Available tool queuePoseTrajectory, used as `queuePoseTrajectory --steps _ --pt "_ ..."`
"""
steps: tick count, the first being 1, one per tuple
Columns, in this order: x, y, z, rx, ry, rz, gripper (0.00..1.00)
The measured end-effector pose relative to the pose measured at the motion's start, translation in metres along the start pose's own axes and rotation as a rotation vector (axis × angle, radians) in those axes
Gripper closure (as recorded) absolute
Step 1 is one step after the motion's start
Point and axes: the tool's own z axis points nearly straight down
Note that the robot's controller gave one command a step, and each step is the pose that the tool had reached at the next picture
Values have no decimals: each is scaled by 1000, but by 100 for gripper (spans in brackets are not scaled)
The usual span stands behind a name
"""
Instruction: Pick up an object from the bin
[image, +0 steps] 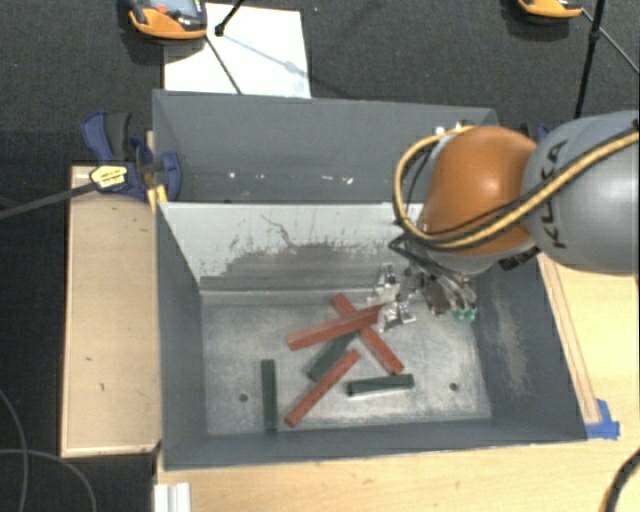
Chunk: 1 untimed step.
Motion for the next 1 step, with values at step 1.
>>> queuePoseTrajectory --steps 1 --pt "9 -5 9 -2 5 -252 100"
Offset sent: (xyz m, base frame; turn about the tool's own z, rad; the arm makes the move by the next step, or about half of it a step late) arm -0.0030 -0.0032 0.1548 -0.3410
